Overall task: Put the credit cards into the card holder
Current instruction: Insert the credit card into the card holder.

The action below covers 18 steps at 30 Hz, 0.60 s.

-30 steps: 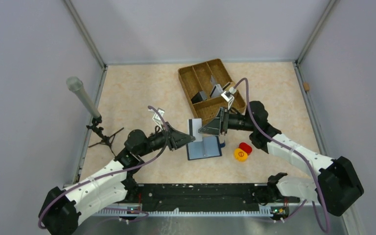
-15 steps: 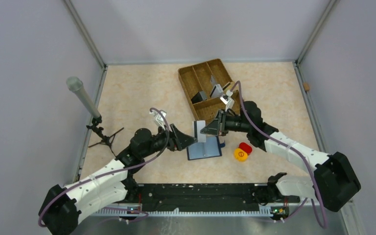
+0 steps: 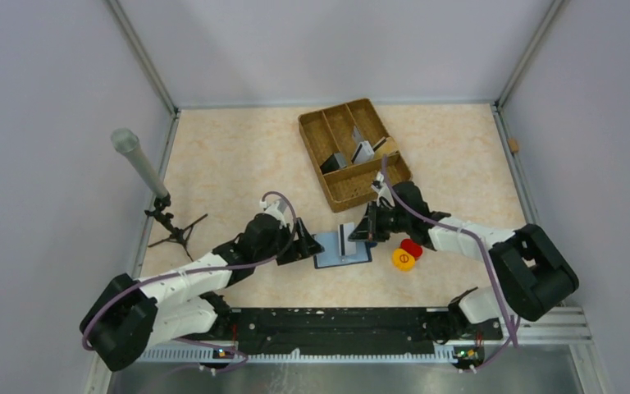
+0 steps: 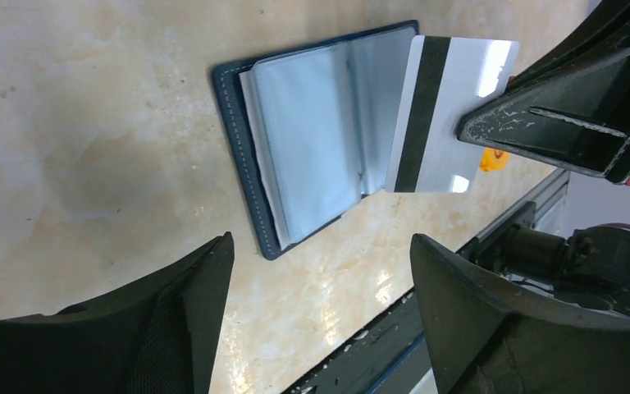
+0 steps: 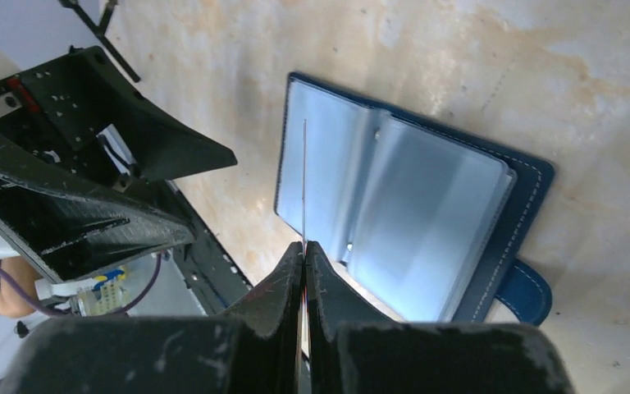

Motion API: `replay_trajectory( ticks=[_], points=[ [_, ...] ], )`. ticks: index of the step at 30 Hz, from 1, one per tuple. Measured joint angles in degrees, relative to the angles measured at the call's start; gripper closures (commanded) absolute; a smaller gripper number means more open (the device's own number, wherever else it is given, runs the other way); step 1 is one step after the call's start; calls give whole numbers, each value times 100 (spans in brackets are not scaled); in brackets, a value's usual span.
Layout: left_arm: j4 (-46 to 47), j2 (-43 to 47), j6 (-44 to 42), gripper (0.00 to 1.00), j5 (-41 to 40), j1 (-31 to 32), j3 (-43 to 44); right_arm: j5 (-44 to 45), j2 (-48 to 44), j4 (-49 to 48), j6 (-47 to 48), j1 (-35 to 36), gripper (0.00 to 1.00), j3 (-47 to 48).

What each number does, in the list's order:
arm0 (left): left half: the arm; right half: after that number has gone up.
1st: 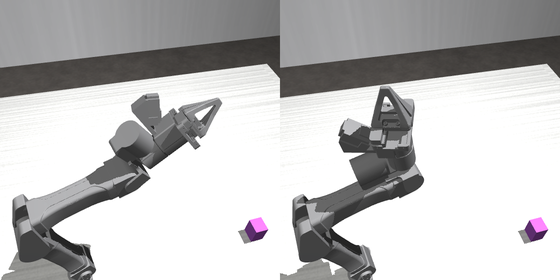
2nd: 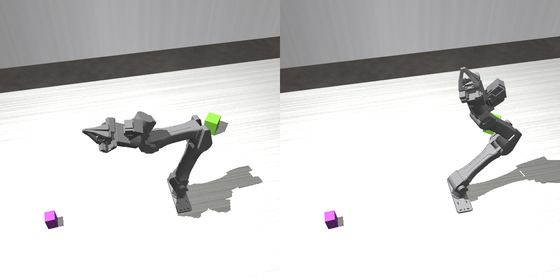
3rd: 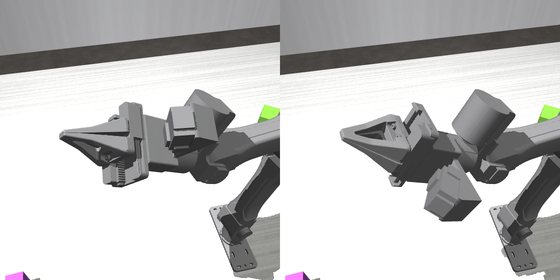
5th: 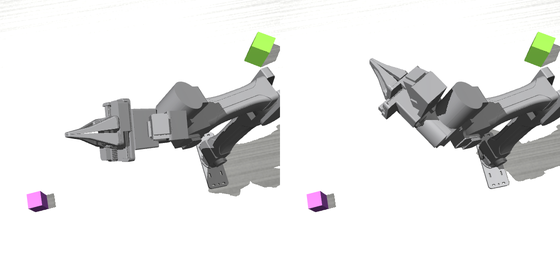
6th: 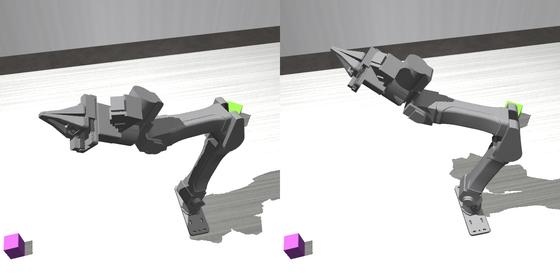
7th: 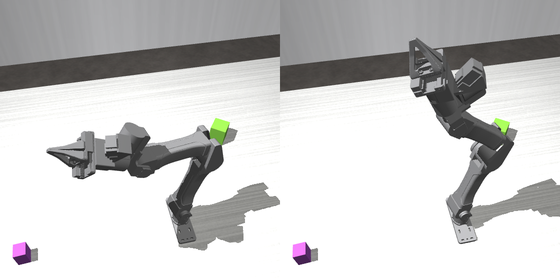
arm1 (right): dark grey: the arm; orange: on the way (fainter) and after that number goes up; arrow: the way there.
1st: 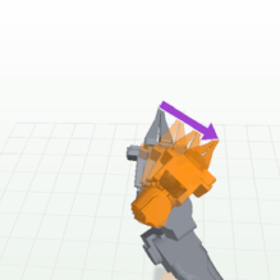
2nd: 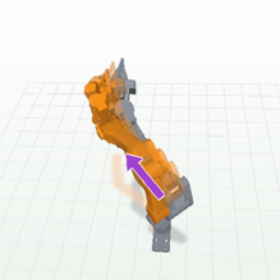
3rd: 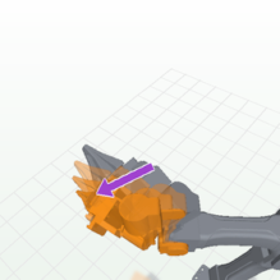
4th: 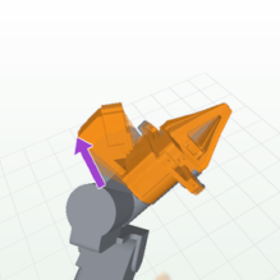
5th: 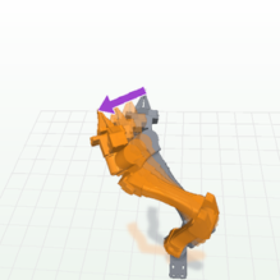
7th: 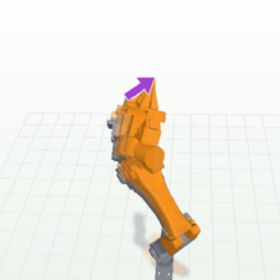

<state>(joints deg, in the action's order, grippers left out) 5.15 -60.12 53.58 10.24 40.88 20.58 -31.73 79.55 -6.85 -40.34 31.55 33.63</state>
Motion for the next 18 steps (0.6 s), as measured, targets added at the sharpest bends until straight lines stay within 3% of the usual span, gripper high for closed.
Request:
replay_trajectory(
  ticks=[18],
  points=[
    [529, -1108, 55, 39, 37, -2, 37, 17, 660, -605, 33, -70, 100, -140]
  ],
)
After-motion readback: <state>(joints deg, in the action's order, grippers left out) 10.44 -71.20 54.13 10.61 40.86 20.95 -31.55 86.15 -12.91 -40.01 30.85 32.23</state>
